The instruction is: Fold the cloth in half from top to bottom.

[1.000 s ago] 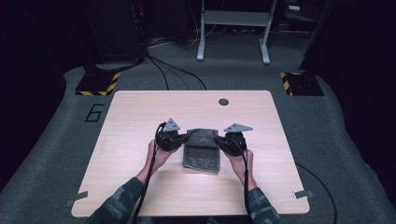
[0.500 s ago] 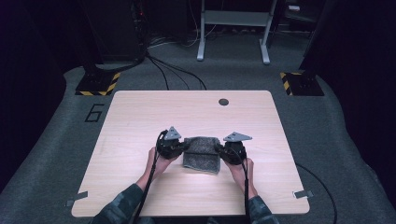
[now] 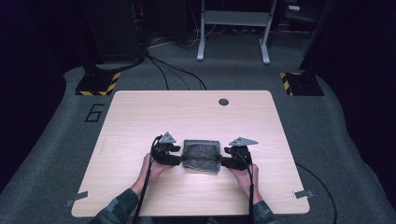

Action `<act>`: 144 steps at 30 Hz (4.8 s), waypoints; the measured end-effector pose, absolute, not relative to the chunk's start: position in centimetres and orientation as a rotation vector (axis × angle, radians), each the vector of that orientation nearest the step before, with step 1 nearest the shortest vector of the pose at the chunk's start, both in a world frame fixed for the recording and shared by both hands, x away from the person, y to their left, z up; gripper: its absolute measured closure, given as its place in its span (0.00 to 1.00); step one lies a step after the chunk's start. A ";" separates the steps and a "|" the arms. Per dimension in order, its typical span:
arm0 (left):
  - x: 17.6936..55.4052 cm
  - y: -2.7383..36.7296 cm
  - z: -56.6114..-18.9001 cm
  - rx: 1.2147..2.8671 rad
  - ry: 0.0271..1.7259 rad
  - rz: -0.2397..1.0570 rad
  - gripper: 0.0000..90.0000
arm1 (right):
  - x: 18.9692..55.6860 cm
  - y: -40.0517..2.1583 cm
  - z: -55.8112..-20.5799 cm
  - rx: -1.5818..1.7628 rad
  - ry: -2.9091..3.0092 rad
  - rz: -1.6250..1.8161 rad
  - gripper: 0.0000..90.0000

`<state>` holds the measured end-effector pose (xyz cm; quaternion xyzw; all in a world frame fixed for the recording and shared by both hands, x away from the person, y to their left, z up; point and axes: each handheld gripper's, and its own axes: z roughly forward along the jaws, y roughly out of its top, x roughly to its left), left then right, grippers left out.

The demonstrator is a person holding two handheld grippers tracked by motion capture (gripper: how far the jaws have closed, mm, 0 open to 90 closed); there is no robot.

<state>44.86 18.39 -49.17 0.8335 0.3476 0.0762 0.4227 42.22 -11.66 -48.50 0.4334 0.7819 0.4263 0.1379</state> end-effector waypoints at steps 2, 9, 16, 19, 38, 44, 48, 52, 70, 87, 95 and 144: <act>45.7 18.1 -48.7 2.092 0.860 0.194 0.43 | 43.1 -11.6 -48.1 1.266 2.265 1.236 0.46; 47.6 16.2 -48.8 2.138 0.846 0.165 0.56 | 45.9 -10.3 -48.3 1.310 2.350 1.191 0.56; 46.5 15.8 -48.4 2.133 0.778 0.154 0.87 | 45.5 -9.9 -48.2 1.265 2.367 1.185 0.87; 45.7 16.1 -48.4 2.126 0.746 0.146 0.89 | 44.5 -10.1 -47.8 1.241 2.360 1.194 0.91; 44.5 17.6 -49.5 2.094 0.820 0.071 0.54 | 43.3 -11.8 -47.2 1.283 2.317 1.284 0.72; 45.0 17.6 -50.1 2.103 0.858 0.038 0.52 | 45.5 -9.9 -48.0 1.310 2.380 1.169 0.68; 45.3 17.4 -50.3 2.112 0.867 0.030 0.61 | 46.3 -9.1 -48.9 1.334 2.428 1.106 0.72; 45.2 17.1 -50.2 2.115 0.855 0.044 0.75 | 46.3 -9.0 -49.3 1.345 2.424 1.086 0.87; 43.2 17.5 -49.1 2.090 0.765 0.076 0.69 | 42.2 -10.5 -47.3 1.244 2.370 1.201 0.91; 40.6 19.3 -48.1 2.078 0.687 -0.010 0.58 | 39.2 -12.2 -47.0 1.191 2.407 1.314 0.69; 42.8 19.9 -47.6 1.997 0.779 0.001 0.58 | 44.0 -10.9 -45.8 1.259 2.328 1.230 0.65; 42.7 18.4 -50.7 2.169 0.865 0.243 0.22 | 42.5 -10.5 -51.3 1.279 2.376 0.997 0.16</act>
